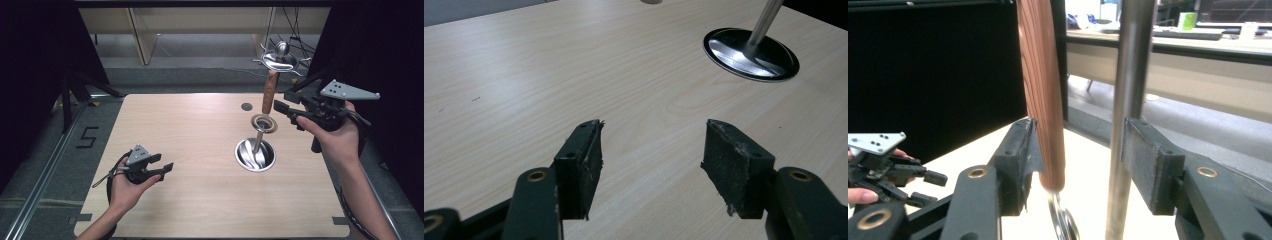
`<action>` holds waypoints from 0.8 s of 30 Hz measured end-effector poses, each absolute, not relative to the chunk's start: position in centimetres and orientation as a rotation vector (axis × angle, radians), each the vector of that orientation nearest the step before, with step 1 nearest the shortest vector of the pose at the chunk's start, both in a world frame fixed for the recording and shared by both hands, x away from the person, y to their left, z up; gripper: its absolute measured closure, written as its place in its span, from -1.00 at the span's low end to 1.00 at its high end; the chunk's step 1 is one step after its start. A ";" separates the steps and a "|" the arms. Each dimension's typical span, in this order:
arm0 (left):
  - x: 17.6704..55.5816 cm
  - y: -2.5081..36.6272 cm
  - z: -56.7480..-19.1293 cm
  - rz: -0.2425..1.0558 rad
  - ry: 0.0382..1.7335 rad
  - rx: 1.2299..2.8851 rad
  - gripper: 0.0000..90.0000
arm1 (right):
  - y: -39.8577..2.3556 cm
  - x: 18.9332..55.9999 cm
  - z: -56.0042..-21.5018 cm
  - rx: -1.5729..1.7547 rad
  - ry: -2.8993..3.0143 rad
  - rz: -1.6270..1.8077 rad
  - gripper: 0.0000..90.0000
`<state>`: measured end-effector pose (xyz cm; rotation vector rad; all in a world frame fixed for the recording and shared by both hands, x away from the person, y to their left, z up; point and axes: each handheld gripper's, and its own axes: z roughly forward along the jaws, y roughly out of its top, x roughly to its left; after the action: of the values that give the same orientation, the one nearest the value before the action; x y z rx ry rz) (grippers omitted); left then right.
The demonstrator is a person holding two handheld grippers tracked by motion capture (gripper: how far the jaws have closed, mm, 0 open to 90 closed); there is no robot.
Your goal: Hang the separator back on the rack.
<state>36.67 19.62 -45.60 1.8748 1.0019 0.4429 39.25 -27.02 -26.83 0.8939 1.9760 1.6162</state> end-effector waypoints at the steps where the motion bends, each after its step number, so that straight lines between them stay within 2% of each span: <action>1: 36.7 19.6 -45.6 0.443 1.002 1.875 -0.11 | -27.0 39.3 -26.8 0.894 1.976 1.616 0.07; 15: 36.7 19.6 -45.7 0.436 1.000 1.881 -0.11 | -29.7 37.9 -29.7 1.017 1.927 1.549 0.00; 24: 36.7 19.6 -45.7 0.437 1.001 1.882 -0.11 | -31.5 37.8 -32.9 1.146 1.883 1.482 -0.03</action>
<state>36.70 19.62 -45.68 1.8815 1.0009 0.4369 37.78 -31.49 -32.86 1.1460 1.8827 1.4820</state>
